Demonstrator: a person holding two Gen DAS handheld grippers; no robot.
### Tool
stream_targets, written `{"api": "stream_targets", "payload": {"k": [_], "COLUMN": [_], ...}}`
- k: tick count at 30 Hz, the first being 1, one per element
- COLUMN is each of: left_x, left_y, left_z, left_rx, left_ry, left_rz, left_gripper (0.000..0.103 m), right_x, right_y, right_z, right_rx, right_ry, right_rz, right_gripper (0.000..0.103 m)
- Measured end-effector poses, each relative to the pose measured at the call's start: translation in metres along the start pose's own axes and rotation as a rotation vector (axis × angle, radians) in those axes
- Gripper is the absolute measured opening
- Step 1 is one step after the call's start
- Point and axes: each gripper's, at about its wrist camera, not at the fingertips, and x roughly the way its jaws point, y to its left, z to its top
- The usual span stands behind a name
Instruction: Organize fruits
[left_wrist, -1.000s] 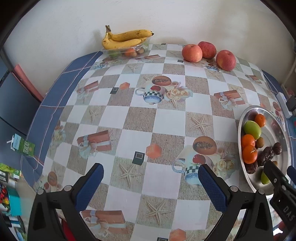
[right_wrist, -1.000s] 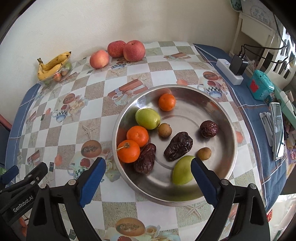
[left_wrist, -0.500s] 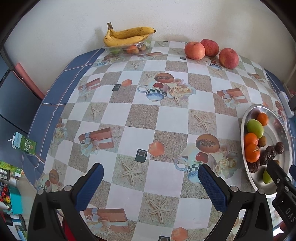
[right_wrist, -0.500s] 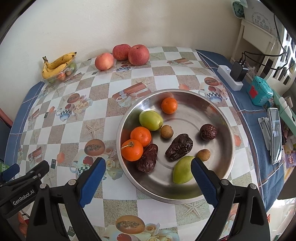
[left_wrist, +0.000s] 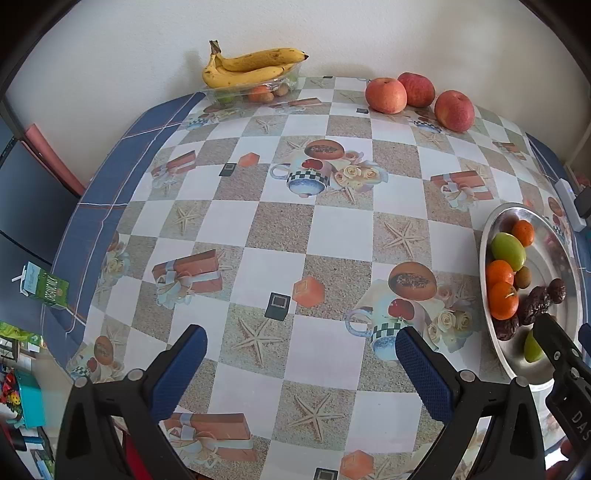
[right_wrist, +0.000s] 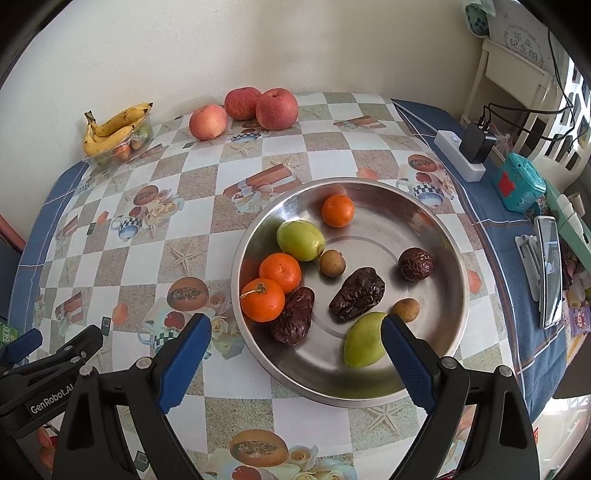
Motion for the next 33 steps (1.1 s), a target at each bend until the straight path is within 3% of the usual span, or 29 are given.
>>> {"api": "stream_targets", "payload": {"k": [29,33], "left_x": [0.0056,-0.0008], "left_y": [0.0000,-0.0015], "left_z": [-0.0023,-0.0022], "left_rx": [0.001,0.008], "left_ry": [0.029,-0.003], "left_rz": [-0.006,-0.001], "left_gripper": [0.103,0.103], "right_x": [-0.0018,-0.0015], "right_y": [0.0007,0.0006], "right_z": [0.0014,0.0014], "right_rx": [-0.003,-0.004], "right_ry": [-0.002,-0.003], "right_rz": [-0.003,-0.002], "right_gripper": [0.093,0.093]}}
